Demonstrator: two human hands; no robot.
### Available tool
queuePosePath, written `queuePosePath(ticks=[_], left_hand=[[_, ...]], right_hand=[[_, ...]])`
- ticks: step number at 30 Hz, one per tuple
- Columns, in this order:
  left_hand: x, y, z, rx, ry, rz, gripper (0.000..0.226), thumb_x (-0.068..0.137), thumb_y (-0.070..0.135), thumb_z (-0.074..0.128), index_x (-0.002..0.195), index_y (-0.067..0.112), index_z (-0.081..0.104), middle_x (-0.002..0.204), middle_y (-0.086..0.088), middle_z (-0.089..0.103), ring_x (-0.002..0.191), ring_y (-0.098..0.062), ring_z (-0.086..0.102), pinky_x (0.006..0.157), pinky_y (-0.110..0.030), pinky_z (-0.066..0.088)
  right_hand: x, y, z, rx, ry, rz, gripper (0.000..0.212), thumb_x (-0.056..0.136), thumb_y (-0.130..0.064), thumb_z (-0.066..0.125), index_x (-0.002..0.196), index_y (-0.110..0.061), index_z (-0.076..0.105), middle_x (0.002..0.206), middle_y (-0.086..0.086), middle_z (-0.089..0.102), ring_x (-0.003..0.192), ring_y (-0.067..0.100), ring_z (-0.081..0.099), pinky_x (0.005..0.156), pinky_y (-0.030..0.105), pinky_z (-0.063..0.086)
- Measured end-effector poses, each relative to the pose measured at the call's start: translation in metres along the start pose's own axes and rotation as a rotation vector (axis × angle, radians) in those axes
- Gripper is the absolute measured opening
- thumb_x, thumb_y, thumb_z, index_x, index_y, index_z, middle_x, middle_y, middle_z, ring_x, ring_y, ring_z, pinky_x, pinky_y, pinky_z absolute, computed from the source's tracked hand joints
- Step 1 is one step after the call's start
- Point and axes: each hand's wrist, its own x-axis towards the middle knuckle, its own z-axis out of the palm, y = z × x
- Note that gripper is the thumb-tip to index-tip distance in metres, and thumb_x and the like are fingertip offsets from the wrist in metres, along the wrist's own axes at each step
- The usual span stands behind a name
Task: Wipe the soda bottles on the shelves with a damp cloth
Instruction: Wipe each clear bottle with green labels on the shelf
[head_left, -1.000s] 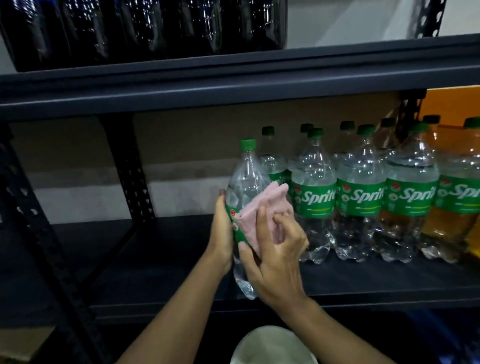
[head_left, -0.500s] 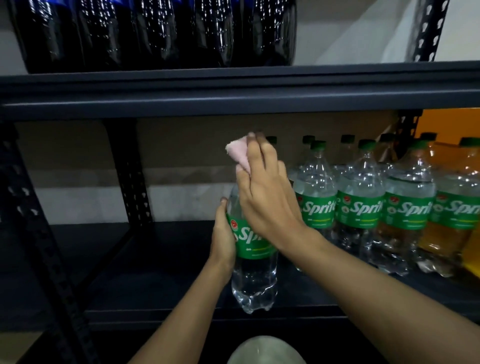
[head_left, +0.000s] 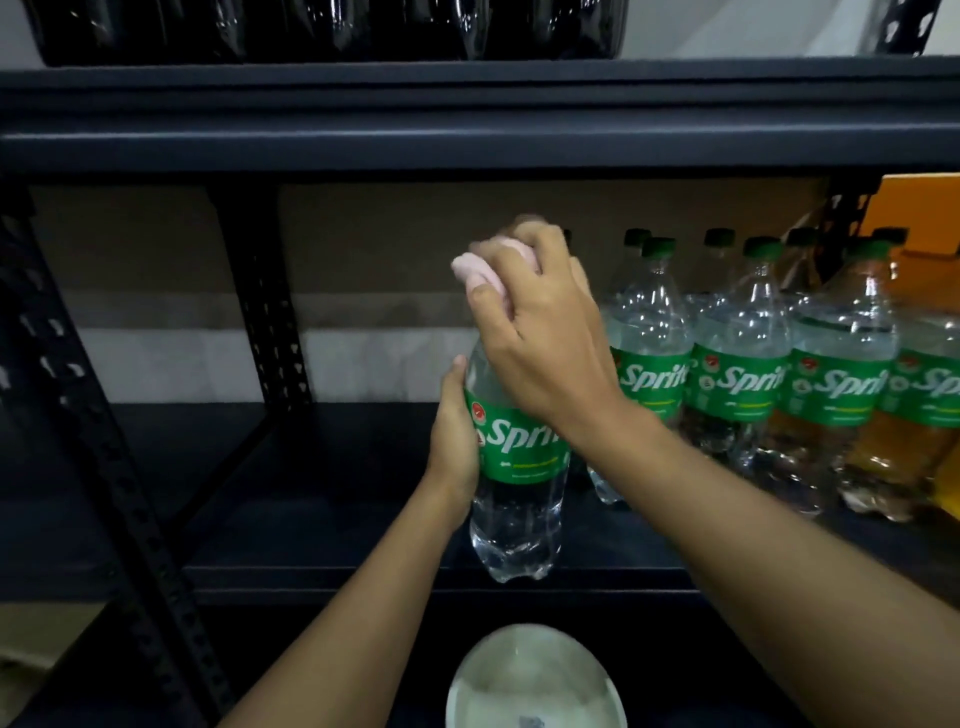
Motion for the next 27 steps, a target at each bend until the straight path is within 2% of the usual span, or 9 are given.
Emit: queuePosePath(ticks=[3,5,9,12,15,18,20,22,27], left_hand=[[0.000,-0.002,-0.001,0.029,-0.016,0.054,0.049,0.116,0.033,0.027,0.110,0.018,0.073,0.096,-0.001,0.081,0.091,-0.010,0.077,0.079,-0.026,0.062],[0.002,-0.002,-0.003,0.045,-0.014,0.047,0.050,0.116,0.036,0.029,0.113,0.018,0.075,0.104,-0.004,0.080,0.100,-0.015,0.075,0.092,-0.035,0.060],[0.013,-0.003,-0.003,-0.023,0.049,-0.048,0.043,0.109,0.039,0.040,0.099,0.012,0.072,0.097,-0.011,0.074,0.093,-0.023,0.070,0.085,-0.033,0.057],[0.013,-0.004,-0.004,0.025,0.097,-0.073,0.046,0.107,0.044,0.041,0.099,0.013,0.074,0.093,-0.014,0.076,0.088,-0.027,0.074,0.084,-0.039,0.059],[0.011,-0.004,-0.008,0.128,0.137,-0.017,0.049,0.111,0.041,0.032,0.103,0.016,0.073,0.090,-0.009,0.079,0.087,-0.023,0.077,0.080,-0.038,0.061],[0.011,-0.001,-0.008,0.120,0.120,-0.008,0.051,0.110,0.043,0.033,0.110,0.013,0.074,0.098,-0.013,0.079,0.097,-0.029,0.075,0.093,-0.046,0.059],[0.012,-0.002,-0.011,0.115,0.090,-0.005,0.051,0.109,0.045,0.035,0.105,0.015,0.076,0.098,-0.012,0.079,0.097,-0.027,0.074,0.097,-0.047,0.057],[0.012,-0.002,-0.013,0.122,0.058,0.014,0.050,0.111,0.042,0.034,0.101,0.017,0.076,0.092,-0.005,0.079,0.088,-0.020,0.074,0.086,-0.037,0.060],[0.014,-0.001,-0.014,0.068,0.007,0.041,0.052,0.113,0.035,0.028,0.103,0.012,0.074,0.085,-0.006,0.076,0.077,-0.016,0.073,0.066,-0.027,0.060]], right_hand=[[-0.033,-0.008,0.012,-0.122,0.084,0.061,0.050,0.106,-0.040,0.040,0.155,-0.033,0.042,0.166,-0.007,0.022,0.131,0.025,0.041,0.103,0.039,0.039],[-0.066,-0.006,0.030,-0.184,0.119,0.142,0.055,0.107,-0.039,0.040,0.161,-0.031,0.032,0.171,-0.007,0.011,0.143,0.029,0.031,0.112,0.046,0.033],[-0.144,0.016,0.073,-0.146,0.085,0.207,0.059,0.111,-0.042,0.032,0.165,-0.023,0.018,0.172,0.000,-0.004,0.156,0.036,0.008,0.122,0.054,0.023],[-0.198,0.031,0.098,-0.138,0.066,0.197,0.064,0.111,-0.039,0.036,0.165,-0.023,0.006,0.171,0.012,0.000,0.157,0.041,0.008,0.123,0.049,0.020],[-0.228,0.041,0.103,-0.098,-0.001,0.191,0.062,0.110,-0.043,0.033,0.164,-0.022,0.011,0.172,0.009,-0.007,0.158,0.035,0.006,0.118,0.059,0.030],[-0.209,0.053,0.088,-0.063,0.002,0.075,0.066,0.109,-0.046,0.032,0.164,-0.034,-0.001,0.171,0.005,-0.015,0.151,0.039,0.018,0.115,0.060,0.034],[-0.173,0.056,0.075,0.002,0.032,0.016,0.068,0.109,-0.046,0.035,0.163,-0.038,-0.005,0.170,0.007,-0.010,0.150,0.035,0.020,0.120,0.053,0.030],[-0.129,0.050,0.061,0.053,0.088,0.027,0.066,0.108,-0.049,0.034,0.162,-0.040,-0.002,0.170,0.004,-0.001,0.149,0.023,0.019,0.121,0.044,0.027],[-0.037,0.010,0.033,0.068,0.175,0.247,0.058,0.106,-0.047,0.031,0.160,-0.029,0.030,0.166,-0.002,0.027,0.153,0.029,0.014,0.122,0.053,0.022]])
